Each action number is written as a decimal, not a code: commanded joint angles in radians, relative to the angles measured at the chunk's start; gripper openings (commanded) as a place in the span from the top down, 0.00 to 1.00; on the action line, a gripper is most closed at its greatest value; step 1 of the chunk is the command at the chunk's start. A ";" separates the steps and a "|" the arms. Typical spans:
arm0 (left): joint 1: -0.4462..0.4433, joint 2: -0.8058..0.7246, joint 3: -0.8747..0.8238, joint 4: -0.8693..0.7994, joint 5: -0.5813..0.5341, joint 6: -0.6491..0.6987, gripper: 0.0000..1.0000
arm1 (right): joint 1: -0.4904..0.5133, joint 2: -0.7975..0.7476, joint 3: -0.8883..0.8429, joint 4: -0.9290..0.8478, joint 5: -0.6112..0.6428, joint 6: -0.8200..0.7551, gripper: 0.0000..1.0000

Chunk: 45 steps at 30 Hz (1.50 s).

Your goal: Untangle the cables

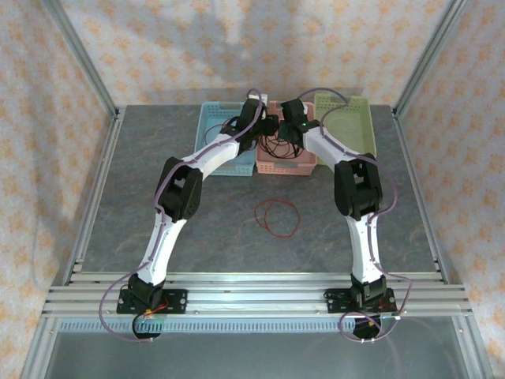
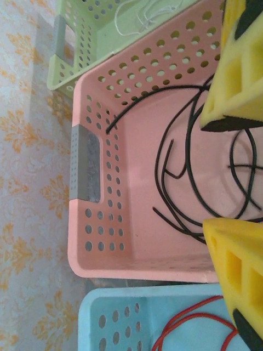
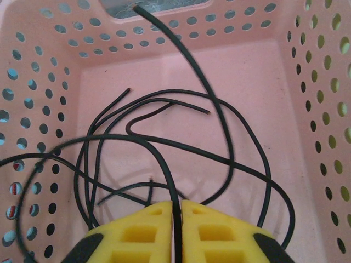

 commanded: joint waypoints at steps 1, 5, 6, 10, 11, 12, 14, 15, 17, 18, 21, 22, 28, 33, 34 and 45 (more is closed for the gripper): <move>0.001 -0.108 -0.047 0.000 -0.043 -0.002 0.46 | 0.002 -0.020 0.034 -0.018 0.016 -0.002 0.86; 0.001 -0.184 -0.120 0.033 -0.035 -0.012 0.40 | 0.002 -0.046 0.024 -0.018 0.017 -0.003 0.81; 0.001 -0.207 -0.145 0.045 -0.033 -0.014 0.40 | 0.001 -0.060 0.015 -0.014 0.016 -0.002 0.80; 0.000 -0.312 -0.257 0.094 -0.024 -0.017 0.40 | 0.001 -0.139 -0.035 0.004 0.014 -0.006 0.77; 0.001 -0.339 -0.287 0.106 -0.020 -0.018 0.40 | 0.001 -0.162 -0.049 0.010 0.013 -0.007 0.76; -0.001 -0.371 -0.323 0.122 -0.017 -0.020 0.40 | 0.001 -0.191 -0.068 0.015 0.012 -0.008 0.75; -0.002 -0.436 -0.392 0.152 -0.010 -0.025 0.40 | 0.003 -0.252 -0.116 0.032 -0.002 -0.008 0.72; -0.001 -0.467 -0.436 0.169 -0.005 -0.029 0.41 | 0.005 -0.290 -0.149 0.043 -0.009 -0.007 0.71; -0.004 -0.553 -0.523 0.204 0.002 -0.033 0.41 | 0.010 -0.362 -0.221 0.066 -0.017 0.000 0.69; -0.007 -0.591 -0.569 0.218 0.007 -0.034 0.41 | 0.015 -0.404 -0.267 0.078 -0.019 0.006 0.68; -0.017 -0.692 -0.697 0.245 0.012 -0.034 0.41 | 0.038 -0.517 -0.400 0.098 -0.015 0.020 0.66; -0.021 -0.723 -0.739 0.251 0.012 -0.036 0.41 | 0.049 -0.558 -0.445 0.101 -0.006 0.026 0.66; -0.068 -0.893 -1.001 0.277 -0.023 -0.043 0.41 | 0.113 -0.758 -0.685 0.089 0.040 0.068 0.67; -0.093 -0.991 -1.196 0.324 -0.037 -0.128 0.41 | 0.143 -0.899 -0.880 0.079 0.054 0.154 0.71; -0.094 -1.001 -1.229 0.333 -0.028 -0.161 0.42 | 0.149 -0.918 -0.917 0.072 0.062 0.174 0.71; -0.200 -0.937 -1.341 0.404 0.034 -0.331 0.43 | 0.202 -0.984 -1.153 0.021 0.072 0.369 0.73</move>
